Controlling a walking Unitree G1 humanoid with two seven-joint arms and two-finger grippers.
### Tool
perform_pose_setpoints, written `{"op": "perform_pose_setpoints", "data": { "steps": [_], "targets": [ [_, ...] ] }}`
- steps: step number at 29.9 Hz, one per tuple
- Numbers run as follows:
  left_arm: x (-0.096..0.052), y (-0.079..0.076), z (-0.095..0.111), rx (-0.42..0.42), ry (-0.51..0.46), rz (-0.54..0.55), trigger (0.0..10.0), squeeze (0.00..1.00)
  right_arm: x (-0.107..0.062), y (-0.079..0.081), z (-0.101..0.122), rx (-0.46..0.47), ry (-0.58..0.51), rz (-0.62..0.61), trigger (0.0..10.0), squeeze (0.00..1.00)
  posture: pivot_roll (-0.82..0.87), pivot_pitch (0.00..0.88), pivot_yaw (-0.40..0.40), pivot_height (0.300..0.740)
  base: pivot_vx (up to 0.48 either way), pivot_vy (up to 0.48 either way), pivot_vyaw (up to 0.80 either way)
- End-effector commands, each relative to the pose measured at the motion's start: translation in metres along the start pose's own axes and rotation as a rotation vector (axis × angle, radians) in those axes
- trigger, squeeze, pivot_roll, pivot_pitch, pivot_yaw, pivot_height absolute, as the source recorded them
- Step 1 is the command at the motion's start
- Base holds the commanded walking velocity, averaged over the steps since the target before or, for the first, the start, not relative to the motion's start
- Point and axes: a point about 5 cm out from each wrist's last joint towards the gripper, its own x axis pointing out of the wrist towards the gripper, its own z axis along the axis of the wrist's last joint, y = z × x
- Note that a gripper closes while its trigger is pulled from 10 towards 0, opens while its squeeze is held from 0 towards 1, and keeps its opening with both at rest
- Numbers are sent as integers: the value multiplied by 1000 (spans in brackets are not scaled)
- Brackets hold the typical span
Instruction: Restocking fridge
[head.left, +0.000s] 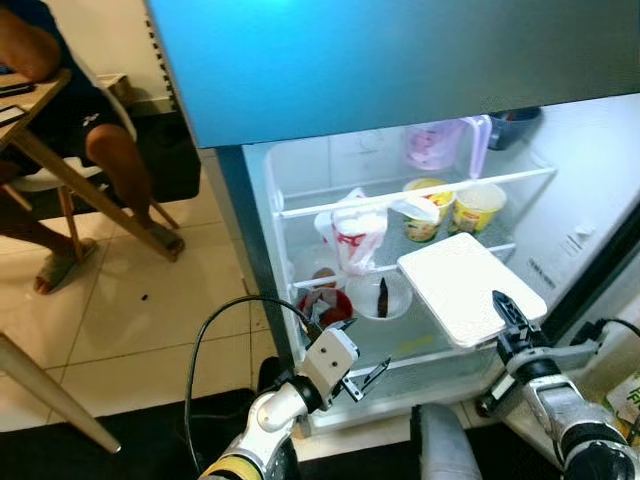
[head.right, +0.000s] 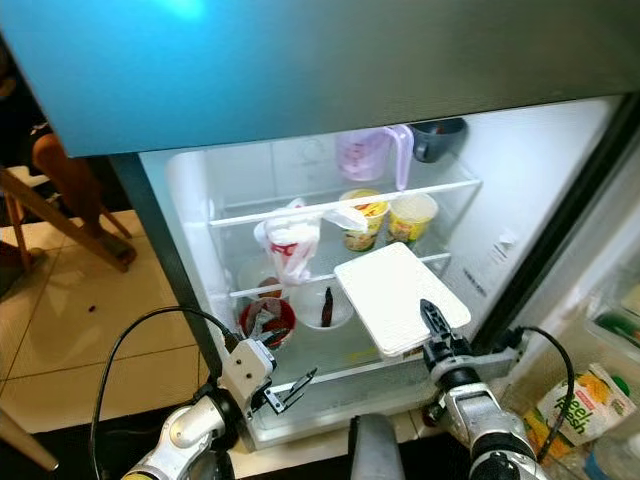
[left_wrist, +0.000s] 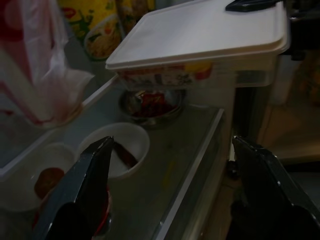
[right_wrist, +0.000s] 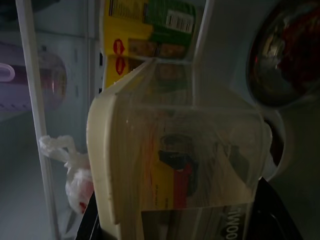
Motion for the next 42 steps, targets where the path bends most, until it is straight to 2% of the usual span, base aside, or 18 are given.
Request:
{"op": "perform_pose_setpoints", "data": {
  "steps": [1, 8, 11, 27, 38, 42],
  "targets": [
    [-3, 1, -2, 2, 6, -3, 10000, 0, 3, 7, 3, -5, -10, 54, 10000, 0, -128, 0, 4, 585, 0, 0, 0],
    [-1, 0, -1, 3, 3, -8, 10000, 0, 5, 6, 3, -7, -39, 35, 10000, 0, -127, 0, 6, 585, 0, 0, 0],
    [-1, 1, -1, 4, 2, -12, 10000, 0, 11, 9, 5, 6, -99, 18, 10000, 0, -127, 0, 8, 585, 0, 0, 0],
    [-2, -1, 0, 6, -3, -22, 10000, 0, 26, 14, -5, 41, -125, 7, 10000, 0, -105, 0, 10, 585, 0, 0, 0],
    [-8, -1, -2, 9, 0, -25, 10000, 0, 30, 22, 2, 91, -181, 51, 10000, 0, -86, 3, 17, 585, 0, 0, 0],
    [-9, -1, -3, 8, 2, -24, 10000, 0, 30, 24, 2, 89, -168, 72, 10000, 0, -85, 6, 19, 585, 0, 0, 0]
  ]
}}
